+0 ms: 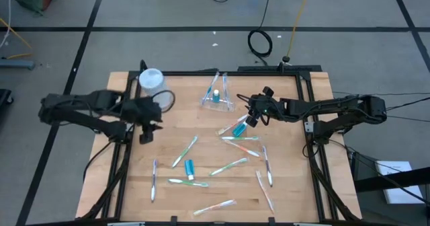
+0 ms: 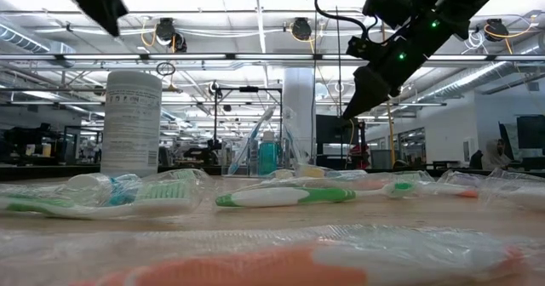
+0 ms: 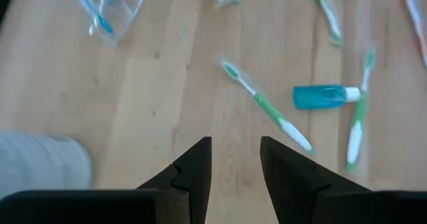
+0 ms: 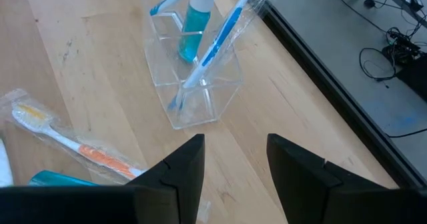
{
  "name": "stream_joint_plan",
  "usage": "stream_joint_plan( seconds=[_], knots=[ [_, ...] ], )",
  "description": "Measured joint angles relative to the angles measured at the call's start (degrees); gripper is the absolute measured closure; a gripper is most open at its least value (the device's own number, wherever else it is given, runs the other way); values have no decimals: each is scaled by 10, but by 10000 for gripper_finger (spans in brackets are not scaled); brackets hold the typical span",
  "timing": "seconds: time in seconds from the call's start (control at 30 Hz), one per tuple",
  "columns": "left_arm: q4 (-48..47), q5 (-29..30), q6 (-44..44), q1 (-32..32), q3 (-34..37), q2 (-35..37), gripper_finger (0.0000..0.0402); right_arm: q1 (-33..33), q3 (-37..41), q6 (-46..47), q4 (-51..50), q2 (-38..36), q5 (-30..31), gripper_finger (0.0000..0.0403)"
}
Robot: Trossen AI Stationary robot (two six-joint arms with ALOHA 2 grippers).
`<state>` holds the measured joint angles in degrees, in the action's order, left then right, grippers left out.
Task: Pick & Place toothbrushing station
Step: Put the green toothbrush into the transparent organizer
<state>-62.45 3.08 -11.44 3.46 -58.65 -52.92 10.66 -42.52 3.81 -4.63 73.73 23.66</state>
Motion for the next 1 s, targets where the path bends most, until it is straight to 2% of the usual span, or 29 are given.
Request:
stream_joint_plan(
  seconds=[0.13,0.23,0.4,0.5,0.6,0.67,1.0],
  knots=[
    [116,42,-104,54,125,42,271,0,0,0,1,0,0,248],
    [228,63,-160,87,213,40,271,0,0,0,1,0,0,248],
    [451,91,-147,125,326,-12,271,0,0,2,1,0,0,248],
    [526,153,-146,139,350,-45,271,0,0,19,1,0,0,248],
    [538,238,-142,143,351,-73,270,0,0,26,1,0,0,248],
    [543,262,-151,142,351,-87,270,0,0,26,1,0,0,248],
    [608,224,-168,142,350,-160,269,0,0,26,1,0,0,248]
  ],
)
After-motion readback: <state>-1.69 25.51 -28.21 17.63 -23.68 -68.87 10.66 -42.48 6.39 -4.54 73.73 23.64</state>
